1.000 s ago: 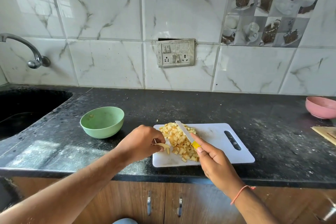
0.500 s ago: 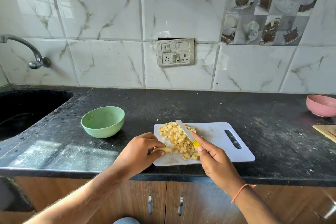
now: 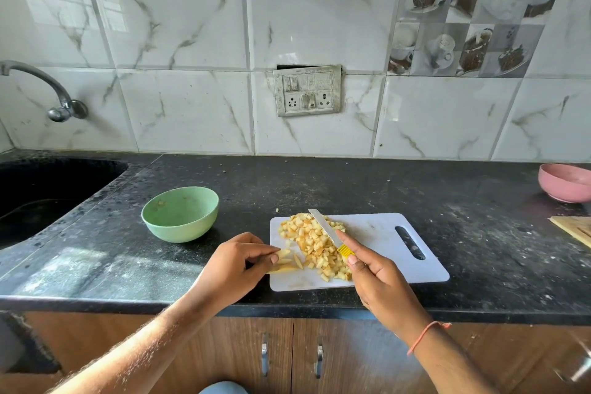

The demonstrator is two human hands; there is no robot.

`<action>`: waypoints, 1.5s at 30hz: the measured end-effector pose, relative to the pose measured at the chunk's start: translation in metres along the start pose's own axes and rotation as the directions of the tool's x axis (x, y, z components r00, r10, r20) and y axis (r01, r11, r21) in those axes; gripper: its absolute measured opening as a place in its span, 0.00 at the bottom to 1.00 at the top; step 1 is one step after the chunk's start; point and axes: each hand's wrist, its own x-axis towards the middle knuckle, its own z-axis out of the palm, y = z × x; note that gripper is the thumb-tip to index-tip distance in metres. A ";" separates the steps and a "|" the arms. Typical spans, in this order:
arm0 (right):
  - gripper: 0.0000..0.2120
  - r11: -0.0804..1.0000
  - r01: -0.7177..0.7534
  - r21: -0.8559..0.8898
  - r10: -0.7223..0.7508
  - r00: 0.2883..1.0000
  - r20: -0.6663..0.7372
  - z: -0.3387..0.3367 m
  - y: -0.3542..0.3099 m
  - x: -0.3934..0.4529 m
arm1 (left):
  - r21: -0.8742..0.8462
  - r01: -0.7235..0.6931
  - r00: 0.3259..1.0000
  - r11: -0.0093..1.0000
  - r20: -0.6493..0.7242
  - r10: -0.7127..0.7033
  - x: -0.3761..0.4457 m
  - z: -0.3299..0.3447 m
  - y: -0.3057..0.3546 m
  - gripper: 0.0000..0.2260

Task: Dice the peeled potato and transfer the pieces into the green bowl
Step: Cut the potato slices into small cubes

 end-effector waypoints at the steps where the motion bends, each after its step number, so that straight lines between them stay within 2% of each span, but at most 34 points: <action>1: 0.22 1.000 -0.001 -0.003 0.001 1.000 -0.002 0.000 0.000 0.000 | 0.006 -0.013 1.000 1.000 0.013 0.013 0.000 0.002 0.000 0.09; 10: 0.22 1.000 0.001 -0.025 -0.002 1.000 -0.005 0.000 0.000 0.000 | 0.054 -0.060 0.996 0.997 0.069 0.057 -0.002 0.001 -0.007 0.16; 20: 0.22 0.984 -0.036 -0.176 0.034 0.999 -0.010 0.010 -0.005 0.001 | 0.053 -0.028 0.998 0.998 0.049 0.026 0.002 0.006 -0.006 0.09; 26: 0.22 0.994 -0.088 -0.069 0.088 0.996 0.001 0.006 -0.010 0.003 | 0.018 -0.031 0.990 0.999 0.140 0.029 0.009 0.005 -0.002 0.09; 33: 0.21 0.995 -0.092 -0.036 0.092 0.996 -0.004 0.006 -0.012 0.003 | 0.020 -0.111 0.969 0.994 0.222 0.104 0.014 0.002 0.004 0.10; 37: 0.22 0.996 -0.086 -0.024 0.087 0.996 0.008 0.006 -0.013 0.002 | 0.064 -0.186 0.926 0.981 0.346 0.153 0.027 -0.008 0.010 0.16; 41: 0.22 0.996 -0.079 -0.030 0.080 0.997 0.012 0.005 -0.014 0.002 | 0.099 -0.253 0.866 0.962 0.467 0.180 0.043 -0.010 0.015 0.14; 45: 0.21 0.996 -0.084 -0.021 0.085 0.996 0.023 0.005 -0.022 0.000 | 0.118 -0.323 0.857 0.939 0.457 0.237 0.047 -0.004 0.017 0.13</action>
